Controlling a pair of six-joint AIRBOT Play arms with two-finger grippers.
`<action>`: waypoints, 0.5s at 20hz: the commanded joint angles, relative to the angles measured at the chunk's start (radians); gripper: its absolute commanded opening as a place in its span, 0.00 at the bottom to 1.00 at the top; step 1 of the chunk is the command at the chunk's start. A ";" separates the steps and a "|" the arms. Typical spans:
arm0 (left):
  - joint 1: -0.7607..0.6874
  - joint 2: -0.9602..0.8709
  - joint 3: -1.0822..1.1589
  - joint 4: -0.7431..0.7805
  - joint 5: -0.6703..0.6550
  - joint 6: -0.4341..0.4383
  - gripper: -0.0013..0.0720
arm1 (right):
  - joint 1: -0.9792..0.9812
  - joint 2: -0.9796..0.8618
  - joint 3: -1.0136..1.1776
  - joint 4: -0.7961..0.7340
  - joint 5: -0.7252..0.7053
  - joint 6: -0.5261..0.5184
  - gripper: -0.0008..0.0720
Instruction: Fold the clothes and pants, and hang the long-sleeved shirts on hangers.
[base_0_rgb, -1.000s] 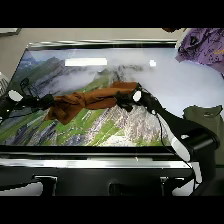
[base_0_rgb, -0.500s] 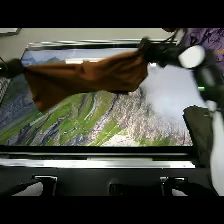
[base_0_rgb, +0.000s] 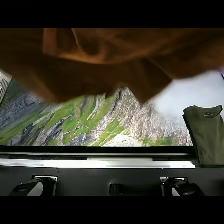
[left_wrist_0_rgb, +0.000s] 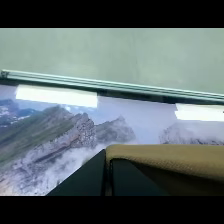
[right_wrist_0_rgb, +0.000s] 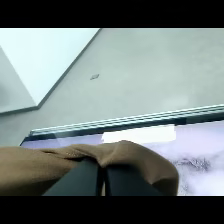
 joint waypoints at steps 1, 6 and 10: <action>0.001 0.060 0.006 0.010 -0.099 -0.015 0.04 | -0.002 0.031 0.003 -0.048 0.112 0.078 0.04; 0.000 -0.056 -0.193 -0.037 -0.113 0.024 0.04 | -0.002 -0.253 0.002 -0.021 0.386 0.126 0.05; 0.000 -0.254 -0.443 -0.106 -0.016 0.076 0.04 | -0.002 -0.570 -0.015 0.029 0.399 0.100 0.05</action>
